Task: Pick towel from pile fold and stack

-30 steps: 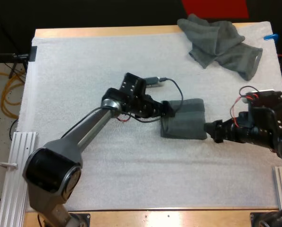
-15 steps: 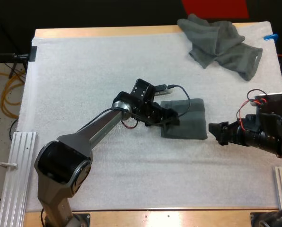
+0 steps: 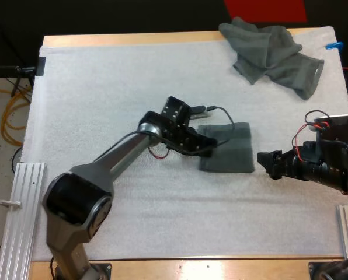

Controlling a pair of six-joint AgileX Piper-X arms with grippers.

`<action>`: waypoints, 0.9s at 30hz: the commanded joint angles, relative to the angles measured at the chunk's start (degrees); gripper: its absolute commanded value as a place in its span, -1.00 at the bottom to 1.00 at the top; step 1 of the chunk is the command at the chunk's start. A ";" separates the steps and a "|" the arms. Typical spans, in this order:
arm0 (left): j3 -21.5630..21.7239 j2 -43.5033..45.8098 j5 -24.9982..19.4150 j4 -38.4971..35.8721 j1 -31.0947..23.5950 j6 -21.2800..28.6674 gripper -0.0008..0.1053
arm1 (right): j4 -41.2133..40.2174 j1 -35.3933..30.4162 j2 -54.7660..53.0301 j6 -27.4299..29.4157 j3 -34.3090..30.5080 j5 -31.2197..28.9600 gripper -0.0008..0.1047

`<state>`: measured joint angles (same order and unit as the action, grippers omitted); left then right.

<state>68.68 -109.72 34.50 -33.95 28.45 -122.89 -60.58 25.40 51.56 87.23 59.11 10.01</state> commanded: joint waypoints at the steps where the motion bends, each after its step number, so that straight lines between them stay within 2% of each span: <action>1: 0.47 1.89 -1.52 -1.51 -1.23 2.10 -0.98 | -0.10 0.11 -0.38 -0.06 0.28 0.04 0.56; 6: 0.47 5.11 -6.73 -8.74 -7.86 10.05 -0.98 | 0.51 0.11 -0.38 0.22 0.28 0.04 0.56; 11: 0.47 7.34 -15.68 -18.66 -17.50 19.80 -0.98 | 0.50 0.11 -0.38 0.40 0.28 0.04 0.56; 14: 0.47 7.57 -22.05 -22.83 -23.71 24.97 -0.98 | 0.84 0.11 -0.38 0.40 0.28 0.45 0.56; 17: 0.47 7.57 -25.79 -25.18 -29.04 29.15 -0.98 | 1.52 0.11 -0.38 0.40 0.28 1.76 0.56; 20: 0.47 7.57 -30.07 -26.75 -33.37 32.13 -0.98 | 1.85 0.11 -0.38 0.40 0.28 2.53 0.56; 24: 0.47 7.57 -36.02 -26.82 -37.31 33.00 -0.98 | 2.06 0.11 -0.38 0.41 0.28 4.12 0.56; 27: 0.47 7.57 -39.49 -26.82 -38.77 35.87 -0.84 | 2.06 0.11 -0.38 0.55 0.28 4.32 0.56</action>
<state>68.86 -102.78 -3.51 -60.10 -10.49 -87.87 -59.20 25.40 51.56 87.37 59.11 13.81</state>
